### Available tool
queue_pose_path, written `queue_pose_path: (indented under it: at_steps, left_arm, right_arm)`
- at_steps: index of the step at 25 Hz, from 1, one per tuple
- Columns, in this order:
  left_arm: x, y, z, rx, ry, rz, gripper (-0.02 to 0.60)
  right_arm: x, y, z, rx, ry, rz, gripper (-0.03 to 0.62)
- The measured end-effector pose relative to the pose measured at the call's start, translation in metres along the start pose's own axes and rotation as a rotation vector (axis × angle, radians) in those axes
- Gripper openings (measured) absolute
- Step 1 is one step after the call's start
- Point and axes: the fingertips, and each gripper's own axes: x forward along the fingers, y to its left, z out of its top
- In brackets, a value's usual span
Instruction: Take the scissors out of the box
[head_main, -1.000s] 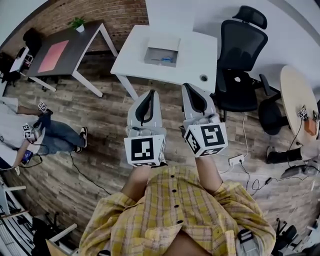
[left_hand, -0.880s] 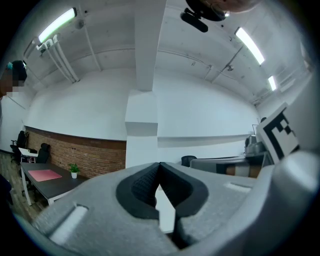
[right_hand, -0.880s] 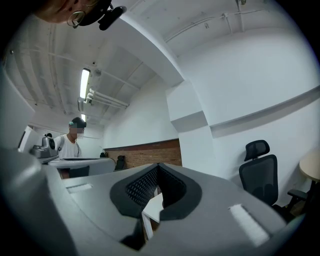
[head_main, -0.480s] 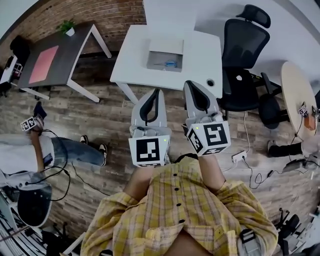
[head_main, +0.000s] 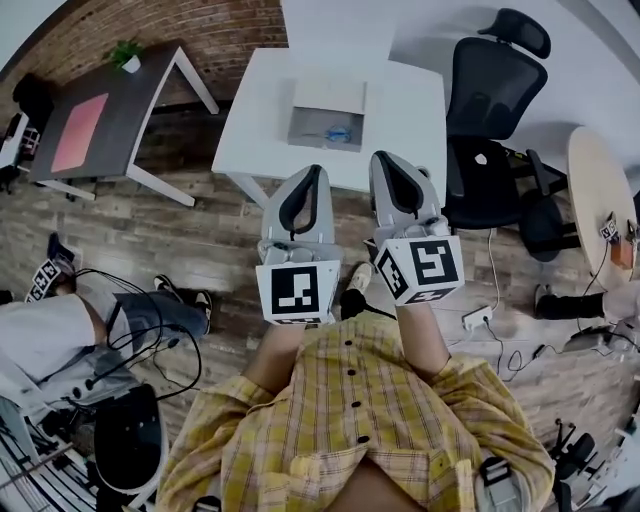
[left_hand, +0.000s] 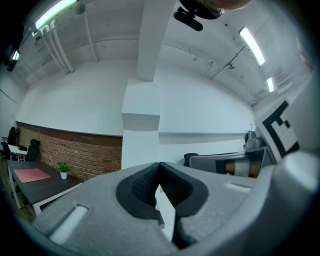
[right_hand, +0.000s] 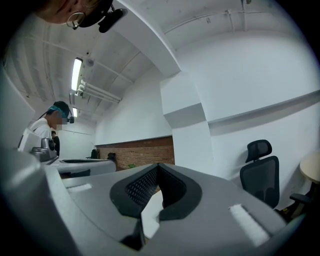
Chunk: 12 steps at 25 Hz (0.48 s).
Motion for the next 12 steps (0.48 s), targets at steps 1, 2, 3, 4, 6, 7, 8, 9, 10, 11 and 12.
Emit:
queue_pose_path:
  at_steps: [1,2,3,4,6,7,8,9,10,11,12]
  left_arm:
    - [0.013,0.006,-0.003,0.008,0.008,-0.001,0.003]
    - [0.025,0.012,-0.003,0.011,0.009,0.001,0.003]
    - [0.037,0.016,-0.002,0.014,0.007,0.004,0.003]
    - [0.048,0.019,-0.002,0.023,0.007,0.007,0.003]
    - [0.068,0.021,-0.002,0.039,0.014,0.016,0.003]
    - [0.079,0.020,-0.004,0.043,0.018,0.021,0.003]
    - [0.091,0.019,-0.005,0.045,0.022,0.024,0.003]
    - [0.101,0.019,-0.006,0.047,0.025,0.027,0.003]
    - [0.111,0.018,-0.007,0.048,0.026,0.029,0.003]
    - [0.120,0.018,-0.008,0.049,0.026,0.031,0.003]
    - [0.128,0.018,-0.008,0.051,0.025,0.033,0.003]
  right_arm:
    - [0.013,-0.006,0.001,-0.001,-0.002,-0.001,0.005]
    - [0.024,-0.012,0.003,-0.005,-0.006,-0.002,0.005]
    - [0.033,-0.018,0.006,-0.009,-0.012,-0.002,0.005]
    - [0.040,-0.025,0.009,-0.012,-0.018,-0.002,0.005]
    - [0.053,-0.042,0.011,-0.013,-0.021,0.002,0.005]
    - [0.059,-0.051,0.010,-0.012,-0.018,0.005,0.005]
    - [0.066,-0.059,0.010,-0.010,-0.015,0.009,0.005]
    - [0.073,-0.068,0.009,-0.007,-0.014,0.013,0.005]
    - [0.079,-0.075,0.010,-0.003,-0.015,0.016,0.005]
    - [0.084,-0.082,0.010,0.000,-0.019,0.018,0.005]
    - [0.089,-0.088,0.011,0.001,-0.022,0.020,0.005]
